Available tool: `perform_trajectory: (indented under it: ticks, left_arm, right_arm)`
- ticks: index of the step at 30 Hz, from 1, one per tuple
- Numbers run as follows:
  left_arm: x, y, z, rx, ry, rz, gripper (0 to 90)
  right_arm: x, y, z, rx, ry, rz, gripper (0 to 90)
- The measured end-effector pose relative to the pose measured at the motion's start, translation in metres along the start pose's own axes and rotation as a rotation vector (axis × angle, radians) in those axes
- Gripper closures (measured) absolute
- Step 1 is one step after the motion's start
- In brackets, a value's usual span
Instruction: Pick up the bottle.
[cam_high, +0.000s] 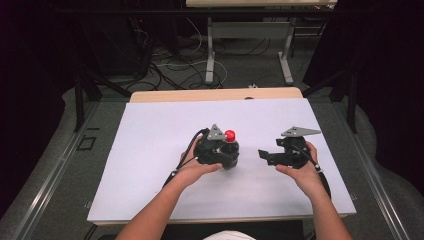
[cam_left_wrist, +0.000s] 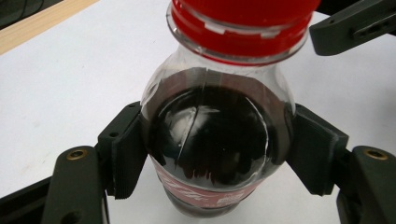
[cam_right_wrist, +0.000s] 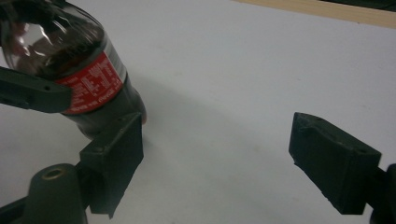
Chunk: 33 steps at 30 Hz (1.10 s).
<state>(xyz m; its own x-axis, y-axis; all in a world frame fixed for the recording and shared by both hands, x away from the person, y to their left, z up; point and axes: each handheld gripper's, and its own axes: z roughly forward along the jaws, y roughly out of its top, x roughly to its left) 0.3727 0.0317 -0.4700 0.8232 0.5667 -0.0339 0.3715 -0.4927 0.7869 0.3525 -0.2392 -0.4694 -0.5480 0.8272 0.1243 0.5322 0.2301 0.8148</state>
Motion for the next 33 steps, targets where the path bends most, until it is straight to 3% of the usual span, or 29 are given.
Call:
perform_trajectory:
  ticks: [2,6,9,11,19,20,22,26,27,29,33]
  left_arm:
    - [0.0,-0.002,-0.002,0.0,-0.002,-0.017,29.7]
    - [0.005,-0.005,-0.01,0.002,0.012,-0.008,29.7]
    - [0.006,-0.008,-0.015,0.001,0.016,-0.034,29.7]
    - [0.007,-0.009,-0.016,-0.002,0.019,-0.029,29.7]
    - [0.01,-0.015,-0.02,0.01,0.011,-0.033,29.7]
    - [0.011,-0.015,-0.022,0.027,0.001,-0.035,29.7]
    - [0.012,-0.016,-0.022,0.012,0.019,-0.028,29.7]
    - [0.011,-0.017,-0.022,0.012,0.014,-0.039,29.7]
    - [0.012,-0.017,-0.022,0.015,0.014,-0.024,29.7]
    - [0.01,-0.018,-0.021,0.016,0.011,-0.042,29.7]
    - [0.011,-0.018,-0.021,0.026,0.011,-0.019,29.7]
  right_arm:
    - [0.007,0.004,0.001,-0.002,0.019,-0.014,26.9]
    - [0.018,0.012,0.004,-0.011,0.027,-0.047,29.8]
    - [0.029,0.026,0.007,-0.014,0.05,-0.073,30.5]
    - [0.035,0.033,0.008,-0.017,0.063,-0.085,31.8]
    - [0.057,0.061,0.006,-0.057,0.11,-0.194,37.5]
    - [0.058,0.063,0.005,-0.059,0.116,-0.195,40.4]
    - [0.062,0.068,0.006,-0.07,0.137,-0.208,41.0]
    - [0.068,0.073,0.008,-0.065,0.156,-0.231,42.8]
    - [0.073,0.077,0.009,-0.068,0.169,-0.238,42.8]
    - [0.075,0.079,0.009,-0.07,0.18,-0.244,42.8]
    - [0.084,0.089,0.011,-0.078,0.213,-0.231,42.8]
